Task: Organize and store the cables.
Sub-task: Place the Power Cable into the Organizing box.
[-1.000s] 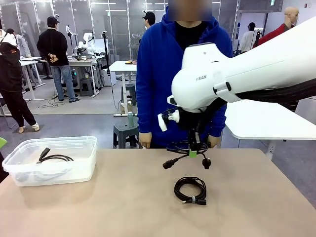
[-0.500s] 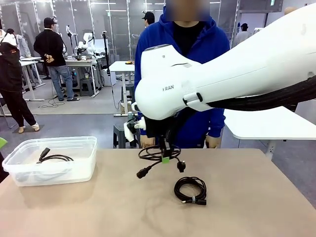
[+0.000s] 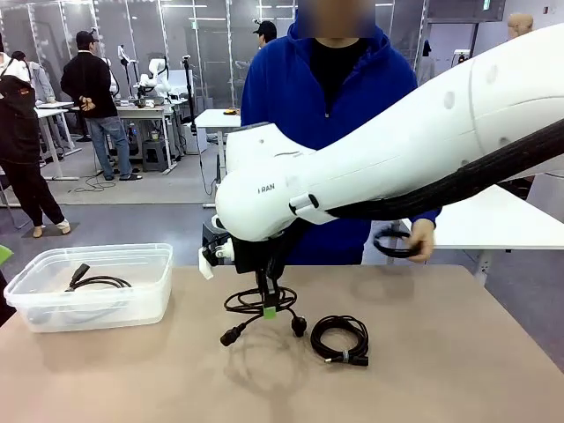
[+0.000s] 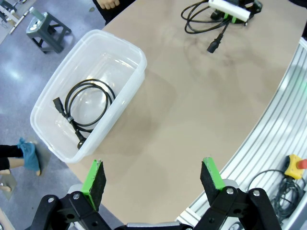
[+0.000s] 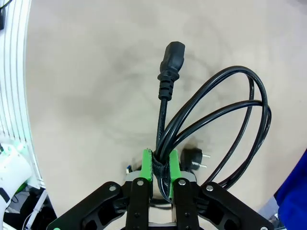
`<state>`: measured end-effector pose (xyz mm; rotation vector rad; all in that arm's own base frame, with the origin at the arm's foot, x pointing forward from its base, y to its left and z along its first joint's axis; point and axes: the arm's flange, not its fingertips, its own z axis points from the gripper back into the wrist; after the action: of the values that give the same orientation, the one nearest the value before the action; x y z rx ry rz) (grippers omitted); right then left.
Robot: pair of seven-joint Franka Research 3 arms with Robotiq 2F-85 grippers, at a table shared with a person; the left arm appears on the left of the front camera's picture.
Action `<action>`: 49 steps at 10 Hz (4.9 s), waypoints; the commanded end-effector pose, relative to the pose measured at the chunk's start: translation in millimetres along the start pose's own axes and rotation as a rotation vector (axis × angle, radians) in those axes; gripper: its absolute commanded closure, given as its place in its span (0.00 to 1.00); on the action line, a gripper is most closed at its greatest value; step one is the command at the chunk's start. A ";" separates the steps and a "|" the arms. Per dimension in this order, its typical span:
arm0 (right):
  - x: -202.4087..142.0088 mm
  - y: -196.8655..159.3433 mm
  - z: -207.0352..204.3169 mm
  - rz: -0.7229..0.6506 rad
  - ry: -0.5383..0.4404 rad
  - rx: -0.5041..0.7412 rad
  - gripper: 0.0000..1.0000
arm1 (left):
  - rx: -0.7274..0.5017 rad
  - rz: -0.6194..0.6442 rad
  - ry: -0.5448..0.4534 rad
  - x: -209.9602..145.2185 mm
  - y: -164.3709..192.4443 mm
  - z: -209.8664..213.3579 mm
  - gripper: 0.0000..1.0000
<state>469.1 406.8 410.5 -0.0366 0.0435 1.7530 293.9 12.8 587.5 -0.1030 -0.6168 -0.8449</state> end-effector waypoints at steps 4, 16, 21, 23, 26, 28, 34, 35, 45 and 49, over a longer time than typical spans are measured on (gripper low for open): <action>16.8 -10.8 -36.6 -0.086 -0.031 0.047 0.92 | -0.004 -0.001 0.002 0.0 -0.4 -0.5 0.00; 5.9 -10.6 -48.3 -0.118 -0.056 0.073 0.00 | -0.004 -0.001 0.002 0.0 -0.4 -0.5 0.00; -26.7 -5.3 -21.6 -0.170 -0.126 0.016 0.00 | -0.004 -0.001 0.002 0.0 -0.4 -0.5 0.00; -62.9 3.2 0.2 -0.184 -0.166 -0.038 0.00 | -0.004 -0.001 0.002 0.0 -0.4 -0.5 0.00; -131.7 13.8 37.3 -0.272 -0.237 -0.119 0.00 | -0.004 -0.001 0.002 0.0 -0.4 -0.5 0.00; -184.5 20.2 65.6 -0.352 -0.298 -0.171 0.00 | -0.004 -0.001 0.002 0.0 -0.4 -0.5 0.00; -289.0 37.1 63.9 -0.500 -0.425 -0.180 0.00 | -0.004 -0.001 0.002 0.0 -0.4 -0.5 0.00; -307.3 46.5 58.4 -0.515 -0.458 -0.184 0.00 | -0.004 -0.001 0.002 0.0 -0.4 -0.5 0.00; -441.4 160.0 62.2 -0.637 -0.683 -0.187 0.00 | -0.004 -0.001 0.002 0.0 -0.4 -0.5 0.00; -452.2 176.6 48.8 -0.599 -0.705 -0.178 0.00 | -0.004 -0.001 0.002 0.0 -0.4 -0.5 0.00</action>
<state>383.1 -62.8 488.0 0.3815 -0.5451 1.0678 293.8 12.9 587.7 -0.1030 -0.6171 -0.8448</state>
